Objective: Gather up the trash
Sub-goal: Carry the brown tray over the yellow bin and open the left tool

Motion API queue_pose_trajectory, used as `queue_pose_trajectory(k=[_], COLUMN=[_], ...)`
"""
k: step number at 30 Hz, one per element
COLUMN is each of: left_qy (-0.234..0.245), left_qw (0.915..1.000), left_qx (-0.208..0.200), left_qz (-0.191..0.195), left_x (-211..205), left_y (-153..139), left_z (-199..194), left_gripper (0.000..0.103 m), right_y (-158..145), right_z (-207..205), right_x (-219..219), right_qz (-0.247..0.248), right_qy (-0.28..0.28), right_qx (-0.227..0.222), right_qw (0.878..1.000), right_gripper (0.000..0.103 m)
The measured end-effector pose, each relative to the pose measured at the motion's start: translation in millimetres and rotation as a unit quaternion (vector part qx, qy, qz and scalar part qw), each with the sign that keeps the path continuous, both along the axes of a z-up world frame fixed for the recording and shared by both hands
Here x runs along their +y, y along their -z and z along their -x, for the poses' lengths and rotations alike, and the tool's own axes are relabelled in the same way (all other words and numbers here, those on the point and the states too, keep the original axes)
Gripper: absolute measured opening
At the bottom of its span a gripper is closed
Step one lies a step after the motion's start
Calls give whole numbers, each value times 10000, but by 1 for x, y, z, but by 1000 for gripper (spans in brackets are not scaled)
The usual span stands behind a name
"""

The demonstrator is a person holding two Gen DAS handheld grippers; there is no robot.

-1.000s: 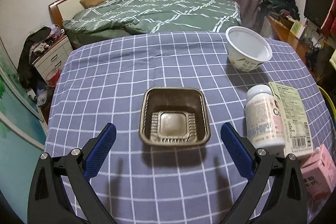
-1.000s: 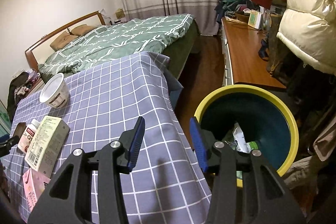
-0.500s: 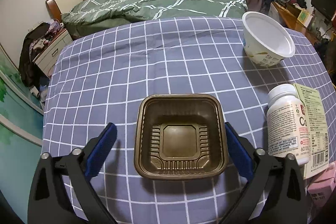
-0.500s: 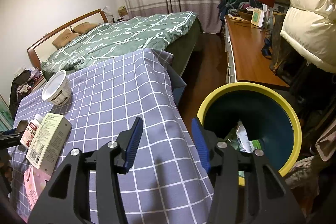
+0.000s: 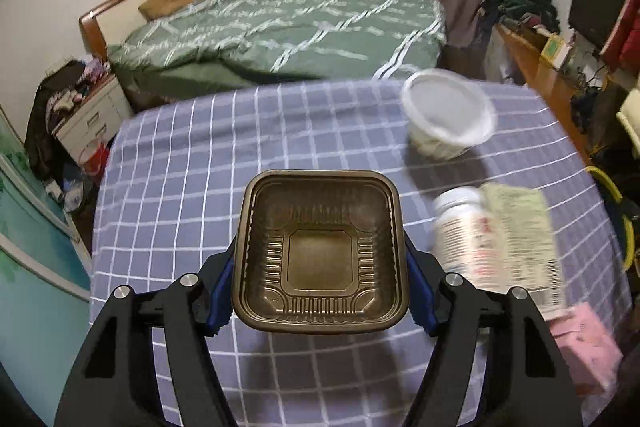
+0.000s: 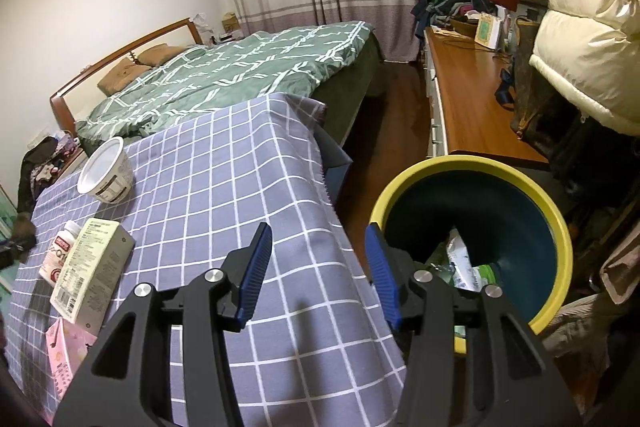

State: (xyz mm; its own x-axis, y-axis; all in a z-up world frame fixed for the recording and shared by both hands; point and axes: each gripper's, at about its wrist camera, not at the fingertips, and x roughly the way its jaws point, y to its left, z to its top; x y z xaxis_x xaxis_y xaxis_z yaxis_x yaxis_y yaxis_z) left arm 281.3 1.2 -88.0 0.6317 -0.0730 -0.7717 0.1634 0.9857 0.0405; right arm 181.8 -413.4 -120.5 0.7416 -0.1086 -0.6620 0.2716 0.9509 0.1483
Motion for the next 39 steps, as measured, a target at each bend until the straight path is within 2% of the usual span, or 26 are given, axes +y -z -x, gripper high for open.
queue_pose_trajectory(k=[9,13,18,23,29,33,39], left_qy=[670,1087,1738,2324,2974,3256,3476], left_qw=[9967,9927,9832,9715,9539,9440,9344], left_qx=[-429,-496,-391,-161,226,469,767], left_qz=[164,193,393,447,326,248,161], left_x=[-67,-110,-175,-250,-342,-391,-455], left_y=[-58,-70,-78,-73,-54,-39,-18], left_z=[39,49,59,62,69,62,52], left_gripper=[68,68,68,69,69,69,69], right_y=[-10,-14,-7,-3,0,1,0], right_z=[14,33,63,87,114,130,147], right_x=[-12,-26,-59,-93,-130,-148,-165], right_qz=[-103,-8,-144,-138,-200,-237,-330], right_qy=[-43,26,257,631,1059,1222,1394], right_qx=[-157,-217,-167,-203,-283,-349,-453], right_qw=[9998,9998,9994,9977,9938,9916,9886], right_gripper=[47,48,48,48,49,49,50])
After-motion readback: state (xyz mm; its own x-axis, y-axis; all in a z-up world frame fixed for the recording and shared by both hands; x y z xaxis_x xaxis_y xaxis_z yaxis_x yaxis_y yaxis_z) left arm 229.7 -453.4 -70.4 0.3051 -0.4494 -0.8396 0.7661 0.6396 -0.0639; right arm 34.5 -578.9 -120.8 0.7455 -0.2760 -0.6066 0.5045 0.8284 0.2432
